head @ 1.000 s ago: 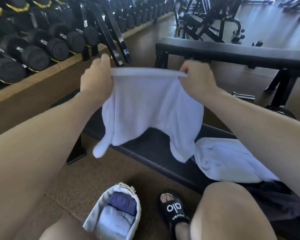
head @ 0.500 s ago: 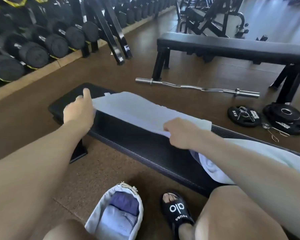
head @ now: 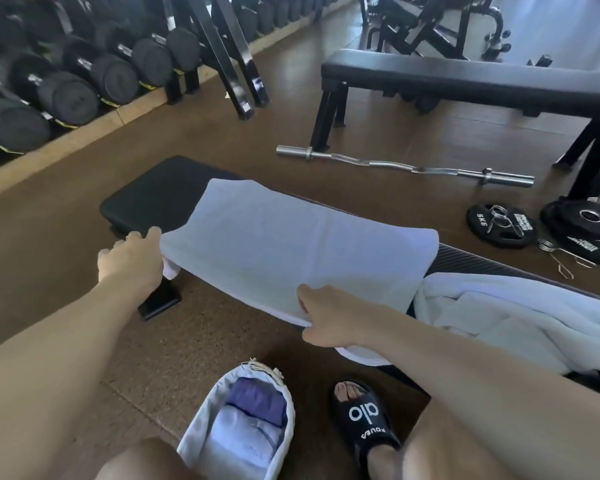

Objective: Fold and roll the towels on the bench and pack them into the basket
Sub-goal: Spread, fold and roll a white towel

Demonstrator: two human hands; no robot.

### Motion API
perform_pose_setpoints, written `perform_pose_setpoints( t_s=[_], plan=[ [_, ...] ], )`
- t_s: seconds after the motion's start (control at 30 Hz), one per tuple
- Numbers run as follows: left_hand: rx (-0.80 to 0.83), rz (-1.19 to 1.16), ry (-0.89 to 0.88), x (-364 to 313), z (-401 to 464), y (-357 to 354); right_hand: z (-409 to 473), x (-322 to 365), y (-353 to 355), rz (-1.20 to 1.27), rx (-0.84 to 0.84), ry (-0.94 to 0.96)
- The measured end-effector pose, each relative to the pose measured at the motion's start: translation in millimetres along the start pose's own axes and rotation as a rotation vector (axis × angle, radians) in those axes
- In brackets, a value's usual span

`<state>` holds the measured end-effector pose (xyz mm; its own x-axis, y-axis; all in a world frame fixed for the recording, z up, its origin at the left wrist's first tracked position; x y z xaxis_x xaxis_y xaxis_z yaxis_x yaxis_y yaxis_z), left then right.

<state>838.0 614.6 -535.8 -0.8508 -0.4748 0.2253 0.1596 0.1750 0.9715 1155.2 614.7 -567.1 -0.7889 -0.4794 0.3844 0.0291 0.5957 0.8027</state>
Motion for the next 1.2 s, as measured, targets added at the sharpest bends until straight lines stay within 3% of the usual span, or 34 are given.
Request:
perform_pose_setpoints(
  t_s=[0.07,0.17,0.27,0.3,0.37,0.43,0.53,0.67,0.83,0.9,1.13,1.2],
  plan=[
    [0.195,0.060,-0.079,-11.6,-0.3,-17.9,1.9,2.5,-0.8,-0.023,0.013,0.003],
    [0.391,-0.133,-0.099,-22.8,5.5,-38.1,3.9,3.1,10.1,-0.096,-0.002,-0.006],
    [0.163,-0.309,-0.067,-24.9,18.6,-13.4,13.6,0.2,33.1,-0.096,-0.174,0.002],
    [0.107,-0.360,0.026,-19.0,20.1,-8.1,18.3,-0.8,39.8,-0.105,-0.244,0.014],
    [0.151,-0.438,0.230,-7.1,25.3,-16.8,30.9,-3.5,45.0,-0.202,-0.309,0.033],
    [0.105,-0.791,0.460,8.0,23.9,-32.5,46.6,-7.2,38.5,-0.303,-0.260,0.027],
    [0.212,-1.016,0.452,6.5,32.6,-53.4,70.4,-7.2,22.0,-0.307,-0.188,-0.015],
    [0.219,-1.174,0.462,16.0,50.7,-90.5,86.1,-3.0,14.5,-0.369,-0.252,-0.047],
    [0.321,-1.377,0.556,-3.5,27.2,-66.4,91.9,-8.5,9.5,-0.362,-0.270,-0.040],
    [0.379,-1.443,0.538,-8.0,30.8,-61.3,93.2,-9.4,9.0,-0.356,-0.269,-0.038],
    [0.595,-1.349,0.235,-22.8,27.7,-28.5,94.6,-11.7,7.3,-0.362,-0.284,-0.045],
    [0.554,-1.315,0.199,-24.4,32.6,-19.3,94.7,-11.5,7.6,-0.363,-0.278,-0.047]
  ],
)
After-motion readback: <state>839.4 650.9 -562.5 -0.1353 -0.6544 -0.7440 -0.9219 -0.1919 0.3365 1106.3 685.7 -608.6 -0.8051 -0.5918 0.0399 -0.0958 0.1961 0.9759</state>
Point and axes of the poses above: each hand's wrist, its own z-axis towards the middle knuckle, its own y-axis out of the back of the hand, x = y × z, the point moved 8 cm from there along z, towards the middle knuckle, and after that the axes turned 2 degrees about -y, right-handed, at the moved point
